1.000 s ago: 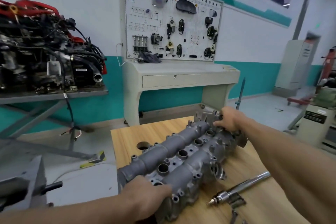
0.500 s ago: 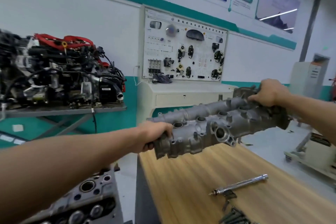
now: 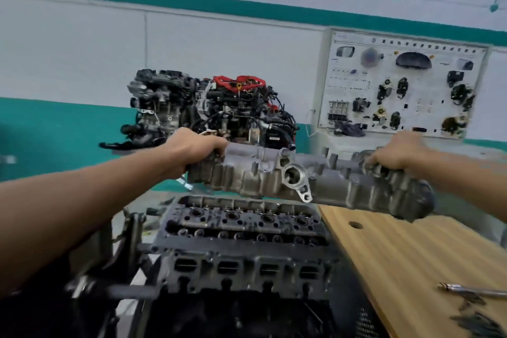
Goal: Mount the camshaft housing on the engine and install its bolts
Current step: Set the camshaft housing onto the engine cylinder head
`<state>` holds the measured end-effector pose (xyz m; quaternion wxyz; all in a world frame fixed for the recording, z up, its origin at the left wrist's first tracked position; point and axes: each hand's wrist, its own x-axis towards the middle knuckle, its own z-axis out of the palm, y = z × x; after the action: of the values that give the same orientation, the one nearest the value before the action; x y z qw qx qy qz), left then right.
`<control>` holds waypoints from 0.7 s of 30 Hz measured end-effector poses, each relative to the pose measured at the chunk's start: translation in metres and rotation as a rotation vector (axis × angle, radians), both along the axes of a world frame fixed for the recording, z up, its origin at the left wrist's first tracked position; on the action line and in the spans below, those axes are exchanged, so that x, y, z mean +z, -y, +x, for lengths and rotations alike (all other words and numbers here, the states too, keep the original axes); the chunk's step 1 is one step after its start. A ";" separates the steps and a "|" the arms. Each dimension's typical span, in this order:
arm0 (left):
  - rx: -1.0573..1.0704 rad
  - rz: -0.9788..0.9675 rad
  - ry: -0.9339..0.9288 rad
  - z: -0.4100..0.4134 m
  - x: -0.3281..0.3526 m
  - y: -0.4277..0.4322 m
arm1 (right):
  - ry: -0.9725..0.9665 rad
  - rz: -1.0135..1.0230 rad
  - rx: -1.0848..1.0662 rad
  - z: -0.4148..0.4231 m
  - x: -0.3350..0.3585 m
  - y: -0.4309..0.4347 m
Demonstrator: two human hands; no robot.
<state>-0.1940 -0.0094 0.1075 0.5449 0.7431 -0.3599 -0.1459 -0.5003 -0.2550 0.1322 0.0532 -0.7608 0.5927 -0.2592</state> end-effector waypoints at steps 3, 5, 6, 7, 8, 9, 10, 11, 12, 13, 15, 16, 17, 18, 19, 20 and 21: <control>0.101 -0.010 0.060 0.033 -0.017 -0.032 | 0.044 0.027 0.043 0.043 -0.031 -0.019; 0.137 0.011 0.092 0.050 -0.034 -0.046 | 0.067 0.041 0.064 0.066 -0.047 -0.026; 0.152 0.029 0.111 0.056 -0.044 -0.050 | 0.087 0.040 0.071 0.075 -0.055 -0.026; 0.166 0.043 0.127 0.062 -0.055 -0.052 | 0.107 0.033 0.074 0.082 -0.061 -0.026; 0.175 0.048 0.128 0.067 -0.065 -0.053 | 0.116 0.022 0.078 0.089 -0.067 -0.025; 0.174 0.047 0.121 0.071 -0.075 -0.053 | 0.116 0.018 0.077 0.095 -0.072 -0.024; 0.167 0.044 0.116 0.075 -0.085 -0.052 | 0.114 0.020 0.071 0.099 -0.075 -0.022; 0.157 0.040 0.117 0.077 -0.093 -0.050 | 0.111 0.024 0.064 0.102 -0.077 -0.020; 0.147 0.034 0.115 0.079 -0.101 -0.047 | 0.108 0.024 0.059 0.103 -0.078 -0.017; 0.138 0.024 0.111 0.080 -0.108 -0.044 | 0.107 0.023 0.057 0.104 -0.079 -0.014; 0.122 0.002 0.106 0.083 -0.116 -0.037 | 0.113 0.030 0.051 0.104 -0.080 -0.009; 0.120 -0.004 0.110 0.084 -0.118 -0.034 | 0.120 0.042 0.045 0.102 -0.082 -0.006; 0.122 -0.008 0.119 0.085 -0.118 -0.031 | 0.127 0.061 0.037 0.100 -0.085 -0.004; 0.123 -0.012 0.126 0.086 -0.117 -0.029 | 0.125 0.072 0.028 0.098 -0.088 -0.003; 0.120 -0.015 0.132 0.086 -0.116 -0.028 | 0.114 0.078 0.015 0.095 -0.091 -0.002; 0.112 -0.015 0.142 0.086 -0.115 -0.026 | 0.109 0.079 -0.002 0.092 -0.093 -0.002; 0.105 -0.011 0.154 0.086 -0.115 -0.026 | 0.108 0.079 -0.016 0.089 -0.094 -0.002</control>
<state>-0.1075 0.0164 -0.0079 0.5264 0.7671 -0.3621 -0.0574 -0.4108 -0.2533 0.0380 0.1131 -0.7383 0.6046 -0.2767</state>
